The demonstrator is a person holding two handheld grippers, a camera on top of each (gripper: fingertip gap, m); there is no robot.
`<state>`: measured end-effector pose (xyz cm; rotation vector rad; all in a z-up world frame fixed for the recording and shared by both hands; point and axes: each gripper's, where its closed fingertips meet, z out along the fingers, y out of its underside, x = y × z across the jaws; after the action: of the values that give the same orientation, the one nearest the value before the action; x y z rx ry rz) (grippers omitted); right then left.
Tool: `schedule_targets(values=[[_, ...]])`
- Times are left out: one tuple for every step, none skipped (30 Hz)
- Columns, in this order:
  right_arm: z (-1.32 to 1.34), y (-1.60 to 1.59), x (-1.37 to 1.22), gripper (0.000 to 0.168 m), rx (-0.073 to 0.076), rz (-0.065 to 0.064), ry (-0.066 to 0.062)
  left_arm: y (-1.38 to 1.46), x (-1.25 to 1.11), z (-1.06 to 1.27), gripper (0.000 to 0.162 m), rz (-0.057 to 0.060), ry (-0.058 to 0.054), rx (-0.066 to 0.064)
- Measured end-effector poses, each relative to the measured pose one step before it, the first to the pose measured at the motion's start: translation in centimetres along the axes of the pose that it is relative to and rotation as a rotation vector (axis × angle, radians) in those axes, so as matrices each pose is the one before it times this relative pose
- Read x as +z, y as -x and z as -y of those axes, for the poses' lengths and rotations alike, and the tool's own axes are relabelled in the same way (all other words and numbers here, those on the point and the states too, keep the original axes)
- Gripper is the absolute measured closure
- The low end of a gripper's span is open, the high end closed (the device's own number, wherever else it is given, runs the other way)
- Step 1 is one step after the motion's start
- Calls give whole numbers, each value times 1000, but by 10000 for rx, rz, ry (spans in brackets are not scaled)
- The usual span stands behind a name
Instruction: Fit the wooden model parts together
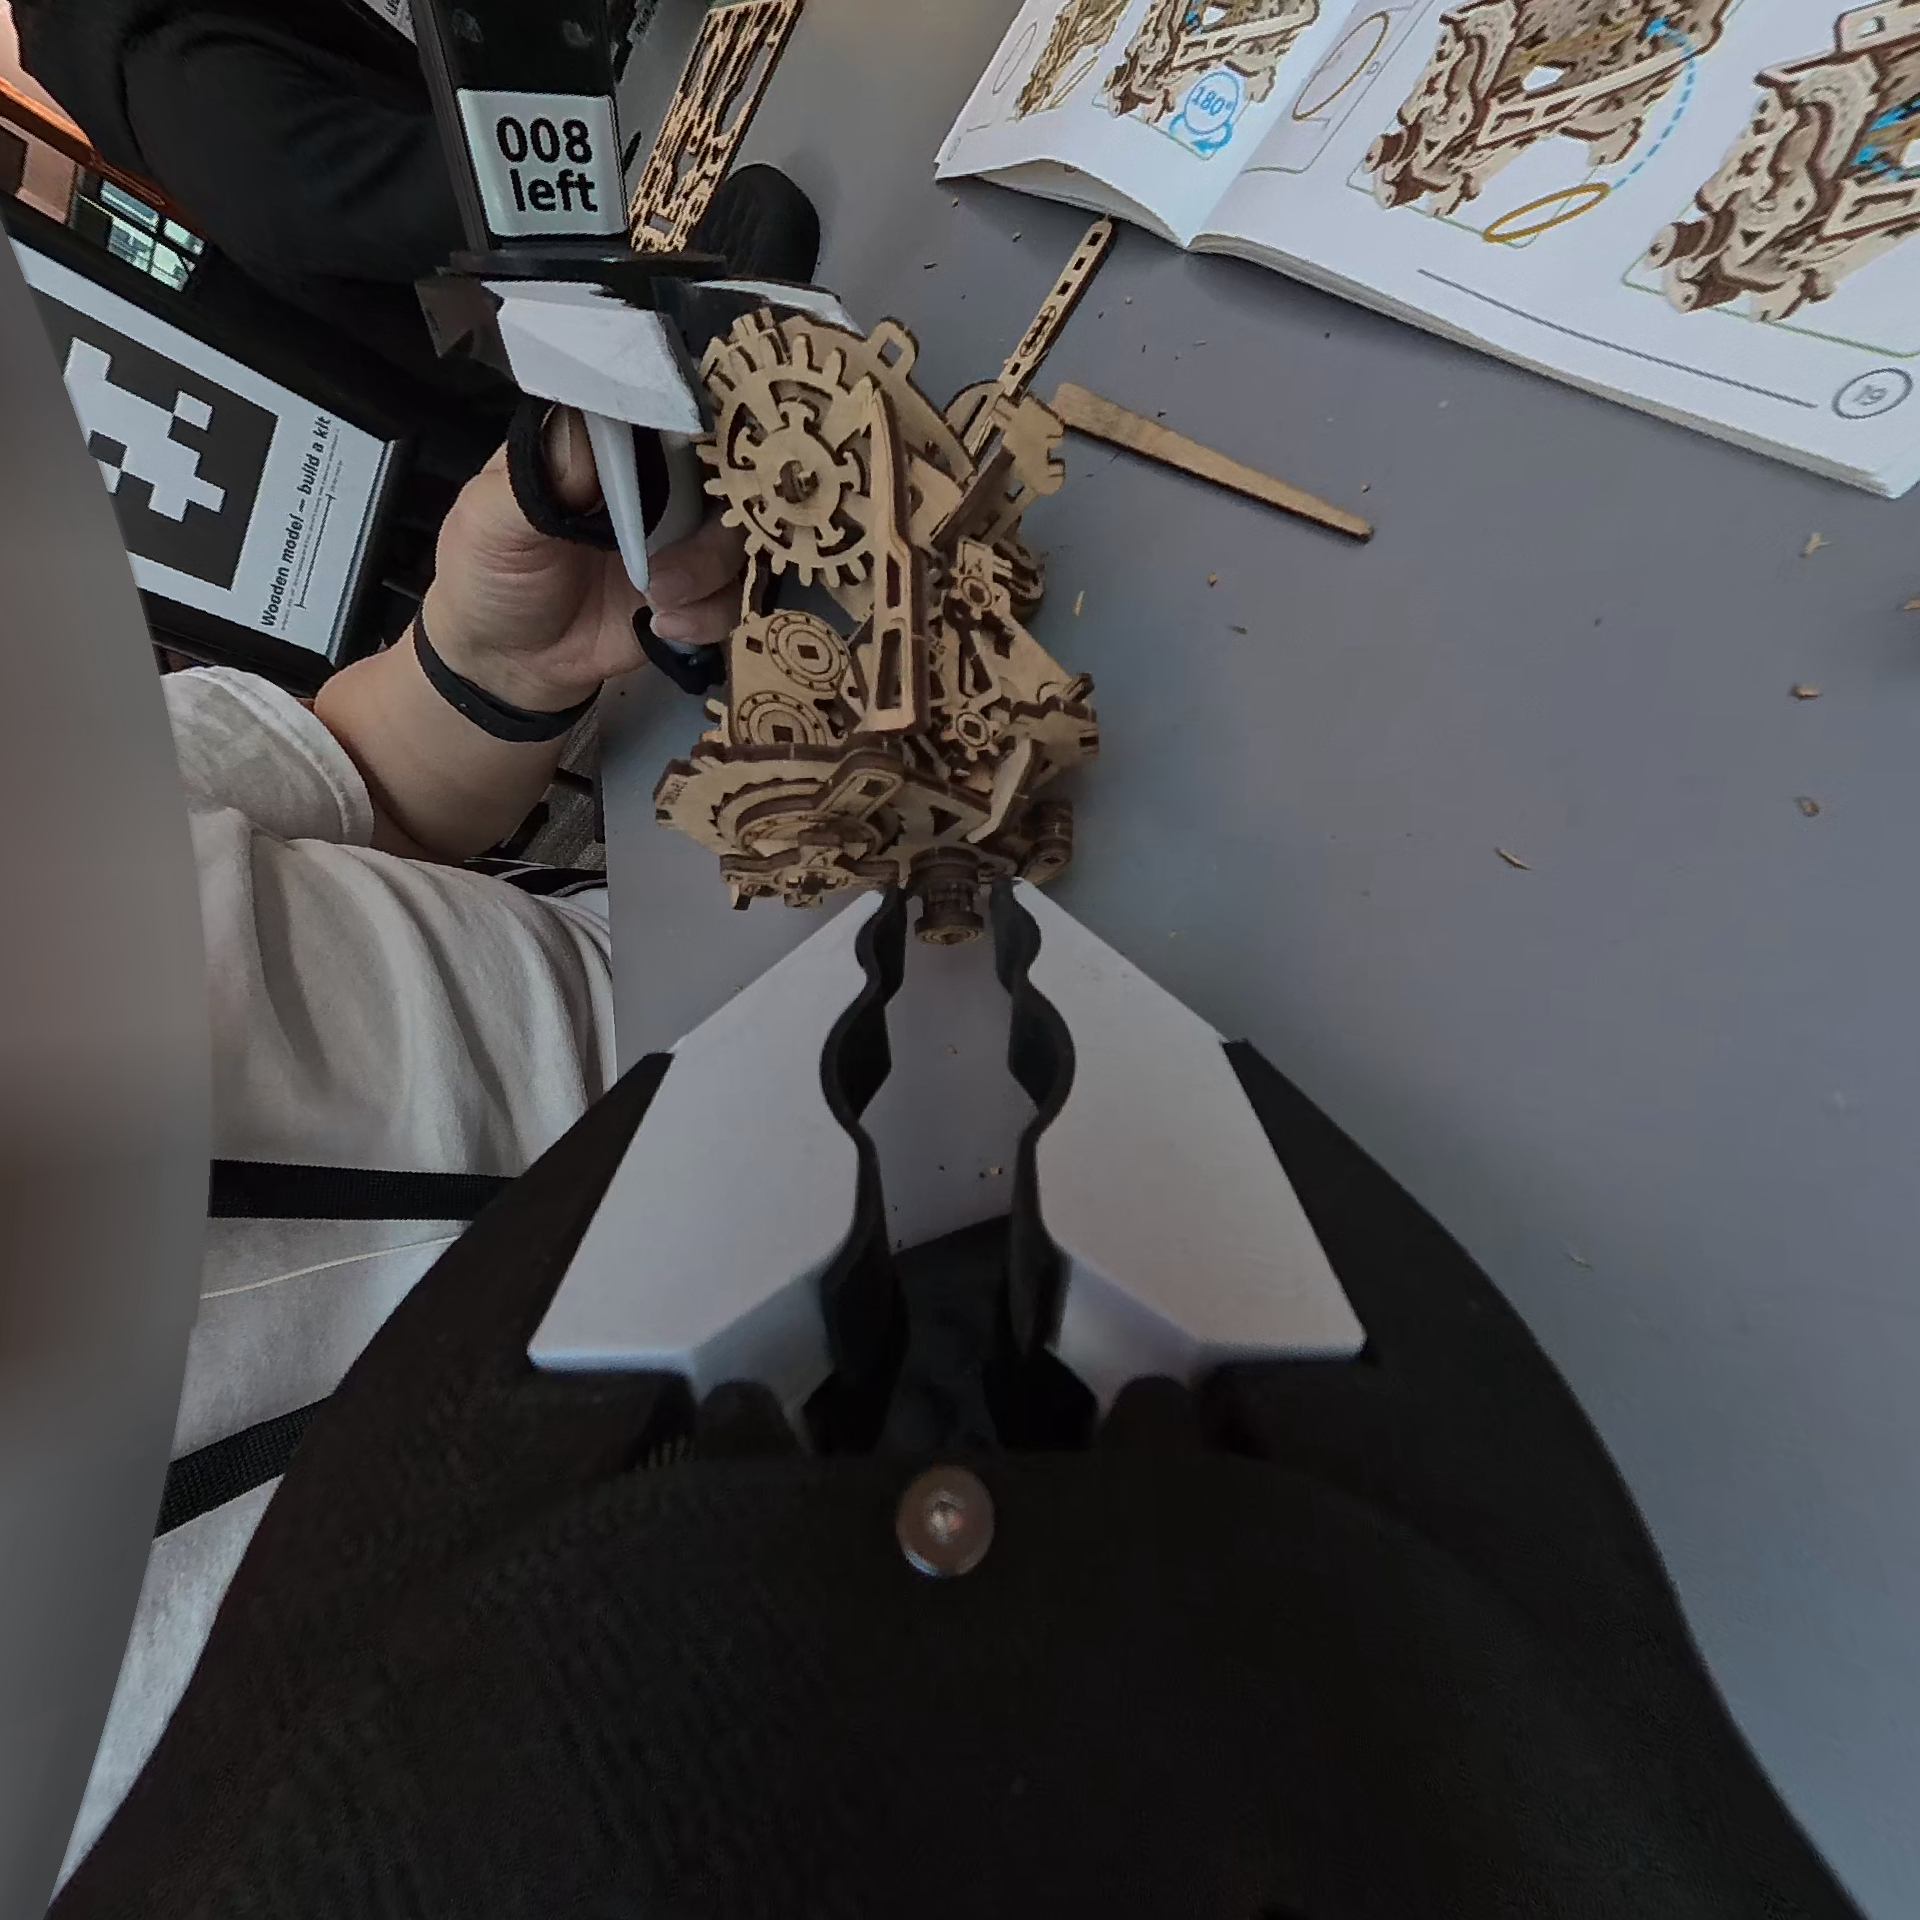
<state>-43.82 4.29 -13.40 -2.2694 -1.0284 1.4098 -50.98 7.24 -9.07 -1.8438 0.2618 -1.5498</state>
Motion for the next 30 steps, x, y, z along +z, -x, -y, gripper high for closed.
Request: schedule_targets(values=[[-4, -44, -58, 151, -33, -48, 8, -34, 13, -16, 129, -22, 3, 11], [-14, -31, -73, 150, -29, -48, 11, -33, 18, -28, 129, -16, 9, 4], [-2, -34, -69, 149, -19, -40, 8, 8, 7, -21, 129, -2, 9, -11], [-9, -30, -43, 148, -24, -22, 5, -1, 14, -21, 129, 1, 2, 2], [-45, 20, -42, 147, -24, 11, 24, 8, 24, -23, 129, 2, 6, 8], [-63, 25, -37, 145, 5, 21, 50, -12, 19, -19, 129, 2, 7, 10], [-69, 32, -30, 145, 34, 18, 59, 2, 27, -10, 129, 9, -4, 4], [-72, 28, -38, 144, -4, 15, 58, 1, -4, 21, 129, 8, -19, 8], [-26, 6, -20, 144, -20, -9, 8, -25, -22, 13, 129, -12, -7, 19], [12, -8, -11, 144, -14, -7, -24, -33, -20, -11, 129, -14, -1, 14], [-19, -20, 5, 145, 2, -9, -2, -16, -29, -21, 129, -14, -7, 18], [-8, -22, -11, 145, 12, 1, 2, 17, -38, -26, 129, 4, 5, -1], [2, 29, -25, 145, 20, 36, 0, 15, -23, -3, 129, 2, -16, -11], [-35, 1, -45, 145, 18, 14, 19, -15, -7, -13, 129, -17, -12, -9], [-56, -2, -73, 145, -4, 11, 34, -26, 14, -22, 130, -21, 7, 1], [-47, 66, -89, 144, -41, 28, 34, -22, 29, -26, 129, -8, 6, 8], [-28, 7, -106, 142, -7, -13, 29, -37, 32, -8, 130, -8, 2, 8], [-3, 6, -130, 141, -3, -26, 16, -15, 23, -19, 130, -5, 7, 0], [-2, -21, -152, 138, -24, -42, 20, -31, 25, -35, 130, -10, 12, -2], [14, -24, -158, 136, -31, -43, 9, -32, 33, -20, 130, -13, 6, -6], [-18, -126, -165, 134, -16, -90, 20, -32, 33, -26, 129, -16, 6, -10], [-64, -132, -161, 131, -21, -89, 42, -34, 38, -30, 129, -9, 11, -12], [-95, -150, -165, 128, -9, -93, 61, -31, 27, -24, 129, 0, 3, -2], [-151, -179, -143, 126, 10, -111, 95, -21, 31, -31, 129, 6, 11, 14], [-93, 26, -155, 126, -10, 19, 56, -13, 22, -27, 129, 4, 15, 18], [-52, 26, -195, 124, -5, 12, 33, -14, 19, -13, 129, 6, 7, 10], [-75, -42, -235, 123, -31, -47, 60, -3, 6, -3, 130, 7, -1, 5], [-8, -96, -305, 123, -41, -90, 19, -6, 10, -2, 130, 1, -6, 1], [174, -154, -392, 123, -53, -137, -89, -7, 10, -1, 130, -3, -1, 0], [350, -188, -474, 123, -111, -197, -185, -20, 27, -31, 129, -2, 9, -1]])
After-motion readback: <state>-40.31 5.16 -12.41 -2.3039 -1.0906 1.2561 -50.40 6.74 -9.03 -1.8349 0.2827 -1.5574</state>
